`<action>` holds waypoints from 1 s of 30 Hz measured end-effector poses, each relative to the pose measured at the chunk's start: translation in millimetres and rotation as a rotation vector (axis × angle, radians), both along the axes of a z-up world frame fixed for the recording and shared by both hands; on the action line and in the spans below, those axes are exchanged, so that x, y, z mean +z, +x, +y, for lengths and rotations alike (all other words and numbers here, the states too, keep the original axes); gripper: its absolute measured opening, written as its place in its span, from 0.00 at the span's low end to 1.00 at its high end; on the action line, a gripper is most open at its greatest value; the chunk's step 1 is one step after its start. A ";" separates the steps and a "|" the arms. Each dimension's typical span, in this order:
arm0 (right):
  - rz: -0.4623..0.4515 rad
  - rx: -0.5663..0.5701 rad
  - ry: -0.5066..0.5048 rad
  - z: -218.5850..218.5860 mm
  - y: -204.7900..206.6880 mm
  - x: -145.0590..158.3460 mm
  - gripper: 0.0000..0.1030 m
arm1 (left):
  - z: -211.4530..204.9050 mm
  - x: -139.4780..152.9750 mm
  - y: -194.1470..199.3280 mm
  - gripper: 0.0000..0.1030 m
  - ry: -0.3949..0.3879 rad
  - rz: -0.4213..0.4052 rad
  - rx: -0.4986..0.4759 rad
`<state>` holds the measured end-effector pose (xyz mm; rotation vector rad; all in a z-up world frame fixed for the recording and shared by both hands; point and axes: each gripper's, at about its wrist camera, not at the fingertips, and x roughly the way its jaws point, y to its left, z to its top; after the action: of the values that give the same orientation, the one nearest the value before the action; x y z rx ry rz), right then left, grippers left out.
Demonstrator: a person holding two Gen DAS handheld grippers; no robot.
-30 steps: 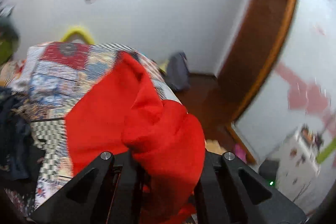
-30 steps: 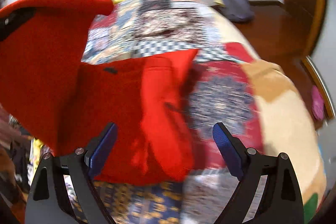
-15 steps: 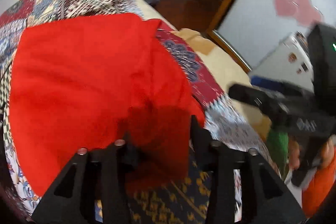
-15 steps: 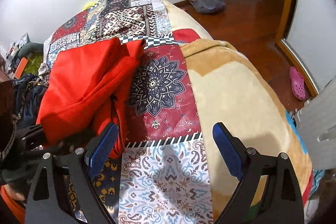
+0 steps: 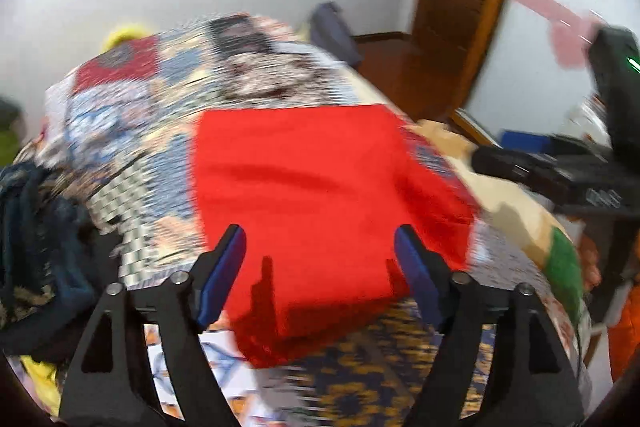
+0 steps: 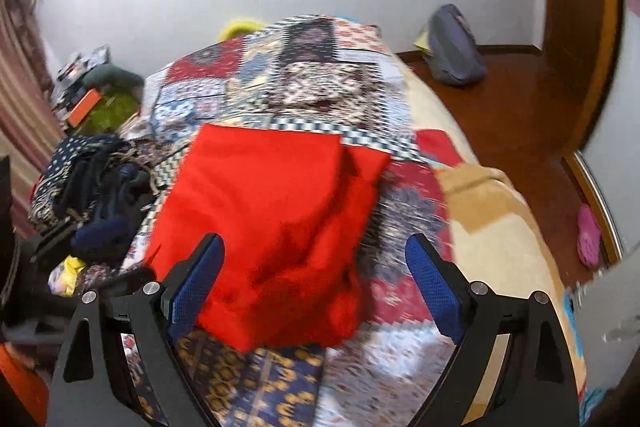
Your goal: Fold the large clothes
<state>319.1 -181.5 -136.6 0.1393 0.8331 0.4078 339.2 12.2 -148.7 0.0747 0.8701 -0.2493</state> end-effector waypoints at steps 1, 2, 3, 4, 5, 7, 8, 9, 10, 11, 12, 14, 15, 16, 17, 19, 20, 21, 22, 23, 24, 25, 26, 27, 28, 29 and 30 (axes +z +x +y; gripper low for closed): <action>0.001 0.012 -0.001 5.6 1.1 -1.6 0.88 | 14.1 -5.0 7.0 0.78 -0.004 0.011 0.040; 0.006 0.031 -0.005 15.0 3.7 -4.8 0.88 | 22.4 -11.1 12.4 0.78 -0.003 0.024 0.063; 0.011 0.044 -0.010 21.7 5.3 -8.4 0.88 | 31.0 -19.2 18.8 0.78 0.000 0.049 0.088; 0.022 0.059 -0.018 29.0 7.0 -14.0 0.88 | 36.9 -28.0 23.2 0.78 0.001 0.073 0.106; 0.034 0.072 -0.026 35.2 8.4 -21.1 0.88 | 40.8 -37.9 28.1 0.78 0.002 0.100 0.117; 0.060 0.089 -0.037 41.0 10.1 -34.8 0.88 | 46.7 -58.7 30.3 0.79 -0.005 0.151 0.118; 0.078 0.085 -0.046 40.8 11.3 -43.9 0.88 | 47.0 -66.0 27.3 0.79 -0.002 0.159 0.115; 0.097 0.072 -0.061 38.2 12.0 -51.4 0.88 | 47.9 -68.8 25.0 0.80 0.001 0.155 0.117; 0.111 0.057 -0.076 34.6 11.5 -57.2 0.88 | 49.3 -71.8 21.5 0.82 0.002 0.141 0.121; 0.129 0.038 -0.103 29.7 11.6 -65.6 0.88 | 51.2 -73.9 16.7 0.87 0.004 0.120 0.134; 0.141 0.023 -0.134 24.3 11.0 -72.9 0.88 | 52.9 -75.2 13.1 0.91 0.001 0.107 0.145; 0.150 0.009 -0.166 11.8 6.0 -82.7 0.88 | 59.0 -79.0 5.9 0.91 -0.031 0.108 0.148; 0.156 0.013 -0.157 5.3 3.4 -85.3 0.88 | 63.1 -82.0 1.3 0.91 -0.061 0.118 0.148; 0.166 0.016 -0.137 -2.7 -0.3 -88.1 0.88 | 65.0 -83.1 -2.0 0.91 -0.078 0.124 0.147; 0.176 0.013 -0.118 -10.3 -4.2 -90.5 0.89 | 65.1 -82.9 -8.4 0.91 -0.086 0.129 0.143; 0.182 -0.003 -0.118 -18.6 -10.6 -90.7 0.90 | 66.4 -86.5 -16.7 0.93 -0.050 0.142 0.152; 0.178 -0.015 -0.130 -22.2 -14.6 -90.3 0.90 | 66.6 -88.8 -19.8 0.93 -0.020 0.147 0.157; 0.169 -0.021 -0.137 -25.3 -19.2 -89.0 0.90 | 67.5 -91.3 -24.7 0.93 0.005 0.148 0.157; 0.166 -0.025 -0.138 -26.8 -22.8 -88.1 0.90 | 67.9 -93.2 -27.8 0.93 0.030 0.152 0.162; 0.165 -0.032 -0.139 -29.5 -26.7 -86.9 0.90 | 68.3 -95.4 -31.0 0.93 0.065 0.155 0.168; 0.162 -0.040 -0.145 -31.5 -30.5 -85.4 0.90 | 69.0 -96.6 -34.1 0.93 0.095 0.153 0.165; 0.159 -0.043 -0.151 -32.1 -32.1 -83.7 0.90 | 70.5 -95.4 -37.5 0.93 0.104 0.144 0.156; 0.152 -0.043 -0.159 -32.9 -34.6 -80.7 0.90 | 71.3 -91.7 -40.8 0.93 0.122 0.136 0.154; 0.146 -0.042 -0.164 -32.9 -36.5 -77.1 0.90 | 72.1 -88.7 -42.5 0.93 0.142 0.128 0.156; 0.137 -0.041 -0.163 -32.6 -37.6 -73.5 0.90 | 72.9 -83.3 -44.5 0.93 0.166 0.111 0.159; 0.125 -0.040 -0.159 -32.9 -39.1 -67.9 0.90 | 73.9 -78.4 -45.5 0.93 0.179 0.094 0.161; 0.113 -0.039 -0.154 -32.5 -40.4 -62.9 0.90 | 75.2 -72.1 -46.4 0.93 0.185 0.077 0.163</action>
<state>278.8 -214.0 -199.6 0.0355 0.9683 0.3002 292.8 87.4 -220.8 0.1663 0.9689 -0.0187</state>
